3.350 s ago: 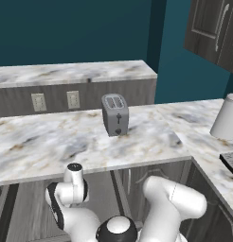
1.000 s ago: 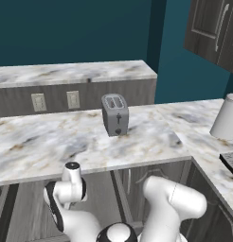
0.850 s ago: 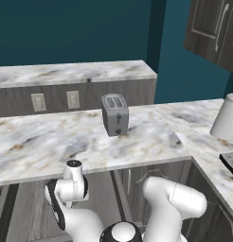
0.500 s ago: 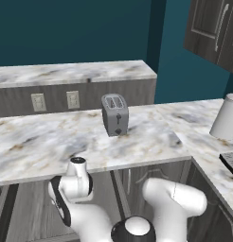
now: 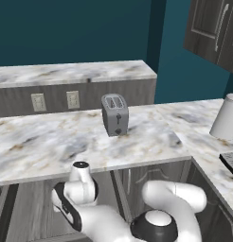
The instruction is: Take the tongs from the drawer on the left and place them on the dining counter next to the tray containing the kebab skewer.
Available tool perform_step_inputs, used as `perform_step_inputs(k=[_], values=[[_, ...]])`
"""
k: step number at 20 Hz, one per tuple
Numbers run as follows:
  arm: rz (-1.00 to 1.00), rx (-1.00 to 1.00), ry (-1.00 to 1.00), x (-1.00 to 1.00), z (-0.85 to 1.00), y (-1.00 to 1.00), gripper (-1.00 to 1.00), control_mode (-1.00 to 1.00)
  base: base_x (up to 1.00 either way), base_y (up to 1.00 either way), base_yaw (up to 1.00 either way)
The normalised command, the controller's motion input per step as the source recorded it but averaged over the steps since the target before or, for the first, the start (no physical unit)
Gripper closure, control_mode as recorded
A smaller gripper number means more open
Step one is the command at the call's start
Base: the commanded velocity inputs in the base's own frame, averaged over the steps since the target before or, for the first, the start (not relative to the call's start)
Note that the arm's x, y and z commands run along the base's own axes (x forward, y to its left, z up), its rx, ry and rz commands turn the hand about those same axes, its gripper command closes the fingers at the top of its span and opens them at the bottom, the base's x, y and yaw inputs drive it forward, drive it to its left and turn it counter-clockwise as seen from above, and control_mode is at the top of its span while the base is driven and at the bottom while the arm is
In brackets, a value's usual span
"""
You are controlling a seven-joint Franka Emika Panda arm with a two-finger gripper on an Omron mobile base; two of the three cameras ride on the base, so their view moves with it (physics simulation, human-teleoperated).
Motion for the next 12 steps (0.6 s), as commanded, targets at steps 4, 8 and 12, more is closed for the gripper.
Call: perform_step_inputs(k=[4,8,12], values=[[0.01,0.0,0.0,-0.61,0.57,-0.12,1.0,-1.0,0.0,0.0,0.0],[0.01,0.0,0.0,-0.68,0.74,-0.23,1.0,-1.0,0.0,0.0,0.0],[0.02,0.0,0.0,-0.57,0.83,-0.2,1.0,-1.0,0.0,0.0,0.0]])
